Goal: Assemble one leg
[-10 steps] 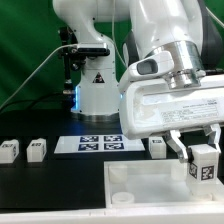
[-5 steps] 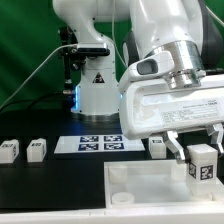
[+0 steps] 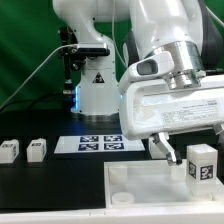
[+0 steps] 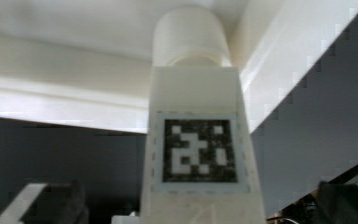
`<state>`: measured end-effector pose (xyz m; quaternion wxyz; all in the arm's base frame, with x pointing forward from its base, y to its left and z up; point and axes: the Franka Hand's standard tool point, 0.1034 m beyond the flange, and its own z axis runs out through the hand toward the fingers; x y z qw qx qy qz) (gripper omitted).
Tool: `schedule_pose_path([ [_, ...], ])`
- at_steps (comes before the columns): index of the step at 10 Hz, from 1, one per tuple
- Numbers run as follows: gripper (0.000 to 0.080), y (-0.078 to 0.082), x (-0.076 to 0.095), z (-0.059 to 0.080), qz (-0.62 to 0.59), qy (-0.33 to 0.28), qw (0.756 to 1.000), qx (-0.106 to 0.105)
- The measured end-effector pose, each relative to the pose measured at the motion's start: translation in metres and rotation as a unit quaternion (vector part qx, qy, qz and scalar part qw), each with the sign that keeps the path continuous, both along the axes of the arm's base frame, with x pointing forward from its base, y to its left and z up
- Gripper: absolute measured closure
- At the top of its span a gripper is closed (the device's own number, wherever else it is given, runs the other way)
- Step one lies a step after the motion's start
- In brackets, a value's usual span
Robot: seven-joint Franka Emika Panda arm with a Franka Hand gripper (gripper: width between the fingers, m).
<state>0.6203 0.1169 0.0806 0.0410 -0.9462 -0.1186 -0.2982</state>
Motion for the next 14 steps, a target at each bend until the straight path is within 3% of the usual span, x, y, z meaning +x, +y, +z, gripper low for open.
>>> schedule_pose_path([
  [4,0.015,0.0,-0.001,-0.001,0.001,0.003,1.0,0.0],
  [5,0.015,0.001,-0.004,-0.002,0.003,0.027,1.0,-0.001],
  [7,0.015,-0.001,-0.006,0.008,0.003,0.067,0.998,-0.002],
  [11,0.015,0.011,-0.011,0.01,0.017,0.274,0.962,-0.007],
  [13,0.015,0.02,-0.013,0.013,0.007,0.347,0.938,-0.009],
  [14,0.015,0.021,-0.009,0.013,0.009,0.343,0.939,-0.009],
])
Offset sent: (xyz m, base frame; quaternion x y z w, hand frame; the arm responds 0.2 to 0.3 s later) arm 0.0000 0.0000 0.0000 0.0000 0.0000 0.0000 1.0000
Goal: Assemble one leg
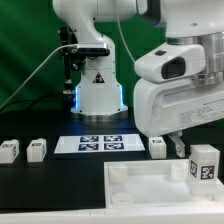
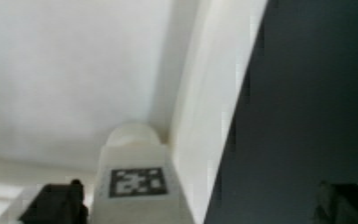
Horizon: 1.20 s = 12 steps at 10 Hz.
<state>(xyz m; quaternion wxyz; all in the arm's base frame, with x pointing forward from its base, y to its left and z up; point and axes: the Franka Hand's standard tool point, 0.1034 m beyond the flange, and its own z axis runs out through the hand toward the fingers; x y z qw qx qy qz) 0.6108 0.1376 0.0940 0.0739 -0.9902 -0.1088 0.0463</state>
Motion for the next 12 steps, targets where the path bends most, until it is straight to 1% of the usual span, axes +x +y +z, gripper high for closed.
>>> schedule_pose_path([
  [3,0.015,0.0,-0.001,-0.001,0.0,0.001,1.0,0.0],
  [5,0.015,-0.006,-0.001,-0.004,-0.024,0.012,1.0,-0.005],
  [7,0.015,-0.006,0.006,-0.006,-0.025,0.014,1.0,-0.004],
  [9,0.015,-0.006,0.006,-0.014,-0.023,0.017,1.0,-0.005],
  [10,0.015,-0.009,0.006,-0.018,-0.02,0.018,1.0,-0.005],
  [12,0.015,-0.022,0.006,-0.025,-0.022,0.021,1.0,-0.008],
])
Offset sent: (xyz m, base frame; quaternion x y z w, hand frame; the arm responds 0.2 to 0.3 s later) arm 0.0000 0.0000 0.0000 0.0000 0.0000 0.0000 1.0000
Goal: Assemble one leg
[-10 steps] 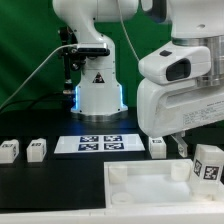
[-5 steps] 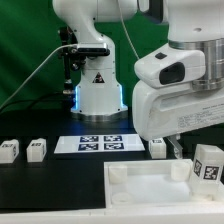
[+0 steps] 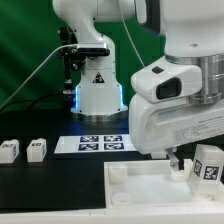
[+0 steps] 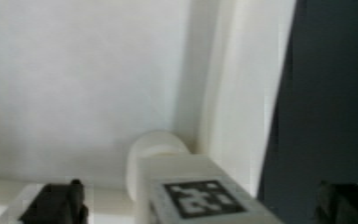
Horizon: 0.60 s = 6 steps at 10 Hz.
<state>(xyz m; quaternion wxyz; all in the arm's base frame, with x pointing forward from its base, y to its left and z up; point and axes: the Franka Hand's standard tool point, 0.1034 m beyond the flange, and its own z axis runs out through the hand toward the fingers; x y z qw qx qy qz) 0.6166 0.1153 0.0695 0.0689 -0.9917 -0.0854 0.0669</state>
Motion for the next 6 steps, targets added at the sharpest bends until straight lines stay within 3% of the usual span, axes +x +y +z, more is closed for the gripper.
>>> schedule_pose_path([
  [4,0.015,0.0059,0.0048,0.0006,-0.013,-0.005,1.0,-0.001],
  [6,0.0384,0.0058,0.0048,0.0004,-0.013,-0.005,1.0,-0.001],
])
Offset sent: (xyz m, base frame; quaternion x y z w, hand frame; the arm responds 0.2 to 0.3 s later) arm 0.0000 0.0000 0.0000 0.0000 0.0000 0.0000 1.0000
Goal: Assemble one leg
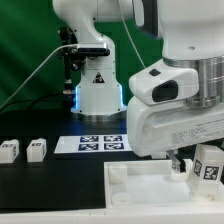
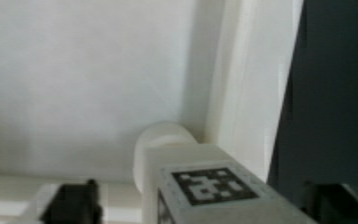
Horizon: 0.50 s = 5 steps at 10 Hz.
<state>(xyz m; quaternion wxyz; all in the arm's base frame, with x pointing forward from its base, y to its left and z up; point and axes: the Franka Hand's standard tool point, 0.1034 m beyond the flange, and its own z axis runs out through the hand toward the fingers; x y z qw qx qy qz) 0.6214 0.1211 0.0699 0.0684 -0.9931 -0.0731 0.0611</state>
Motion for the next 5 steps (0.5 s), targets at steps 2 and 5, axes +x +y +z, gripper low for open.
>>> schedule_pose_path([
  [2,0.05,-0.0048,0.0005,-0.0008,-0.001,0.0,1.0,-0.004],
  [5,0.0502,-0.0052,0.0005,-0.0011,-0.005,0.0,1.0,-0.004],
])
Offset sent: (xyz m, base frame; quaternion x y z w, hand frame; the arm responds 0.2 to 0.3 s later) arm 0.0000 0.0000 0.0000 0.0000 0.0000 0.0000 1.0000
